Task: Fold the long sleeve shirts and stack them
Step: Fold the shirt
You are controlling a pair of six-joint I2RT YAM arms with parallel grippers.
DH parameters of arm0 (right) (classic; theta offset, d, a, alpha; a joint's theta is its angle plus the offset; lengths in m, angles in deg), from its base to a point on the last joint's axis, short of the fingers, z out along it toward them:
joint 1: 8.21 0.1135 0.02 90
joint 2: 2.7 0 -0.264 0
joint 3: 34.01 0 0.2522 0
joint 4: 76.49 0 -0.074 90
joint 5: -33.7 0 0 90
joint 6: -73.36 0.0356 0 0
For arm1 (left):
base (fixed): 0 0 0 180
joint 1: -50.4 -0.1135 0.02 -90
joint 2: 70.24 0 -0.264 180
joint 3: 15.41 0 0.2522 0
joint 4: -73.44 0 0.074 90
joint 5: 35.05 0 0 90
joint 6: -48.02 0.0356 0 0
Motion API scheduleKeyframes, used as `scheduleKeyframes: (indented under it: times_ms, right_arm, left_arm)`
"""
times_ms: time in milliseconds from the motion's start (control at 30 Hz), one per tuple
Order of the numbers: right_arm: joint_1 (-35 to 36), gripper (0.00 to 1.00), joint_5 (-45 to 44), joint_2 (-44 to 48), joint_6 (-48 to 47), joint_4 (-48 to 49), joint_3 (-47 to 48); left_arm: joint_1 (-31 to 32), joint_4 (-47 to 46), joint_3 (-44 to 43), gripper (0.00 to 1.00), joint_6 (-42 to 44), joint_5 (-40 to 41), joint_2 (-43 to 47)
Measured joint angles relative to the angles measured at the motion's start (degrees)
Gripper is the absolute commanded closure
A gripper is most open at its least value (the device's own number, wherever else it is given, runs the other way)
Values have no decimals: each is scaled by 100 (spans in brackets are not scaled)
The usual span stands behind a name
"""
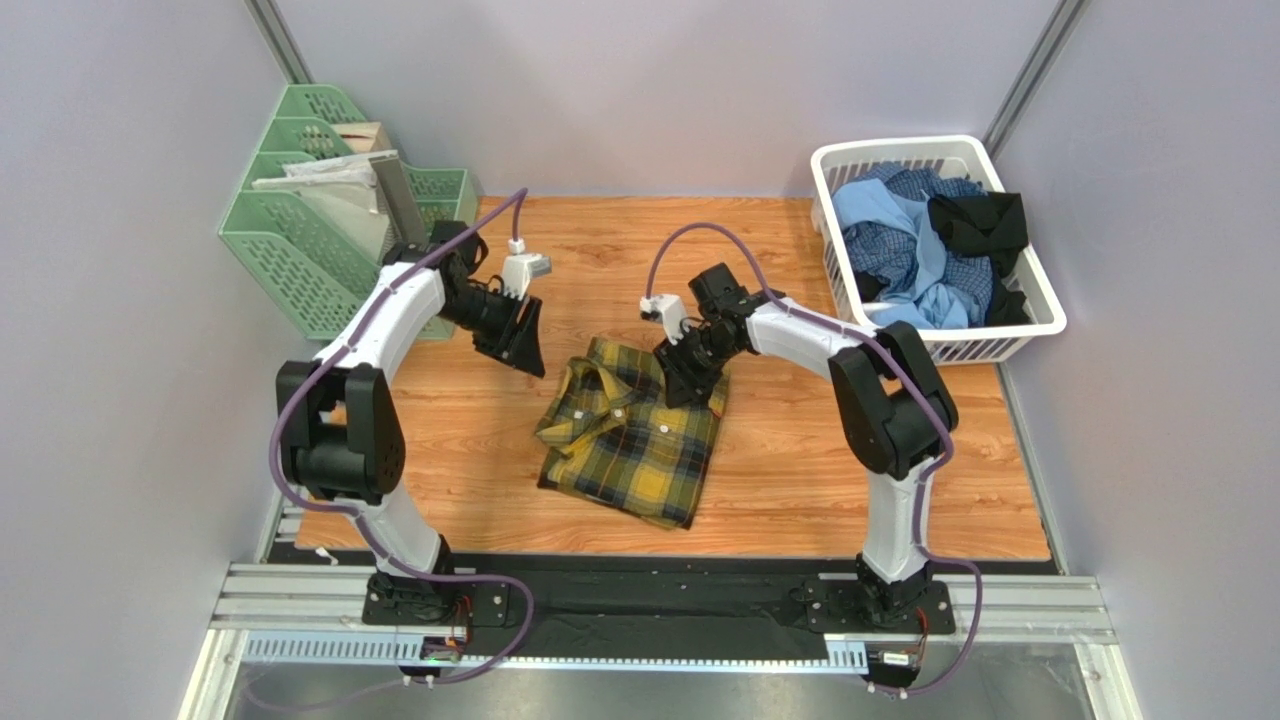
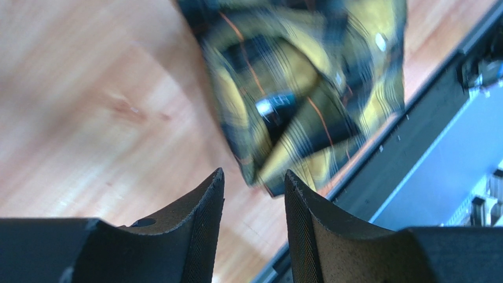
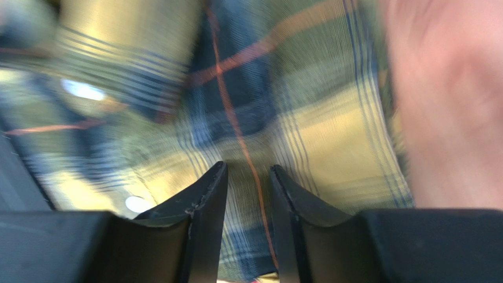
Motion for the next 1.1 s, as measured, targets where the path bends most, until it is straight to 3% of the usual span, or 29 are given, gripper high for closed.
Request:
scheduleKeyframes:
  times_ms: [100,233,333,467,700,967,1033,1067,1100]
  right_arm:
    - [-210,65,103,-201,46,-146,-273]
    - [-422,57,442,470,-22,-503,-1158]
    - [-330,55,1130,970,-348,-1438,-1587]
    - [-66,56,2157,1510,-599,-2310,-1410]
    - [-590,57,1794,1510,-240,-1585,-1180]
    - [-597,58,1163,1034,260,-780,-1856]
    - [-592,58,1071,979,402,-660,-1945]
    - [-590,57,1051,973,470,-625,-1950]
    - [-588,57,1023,973,557,-570,-1950]
  left_arm:
    - [59,190,260,52,190,-15,404]
    - [61,538,304,51,647,-125,686]
    - [179,772,470,50,1123,-205,892]
    - [516,935,957,50,1436,-295,1137]
    - [774,726,1095,57,1001,-544,407]
    - [890,249,588,59,-11,-940,-1167]
    - [894,227,466,72,-153,-944,-1521]
    - [894,208,417,86,-223,-942,-1663]
    - [894,179,337,93,-289,-933,-1836]
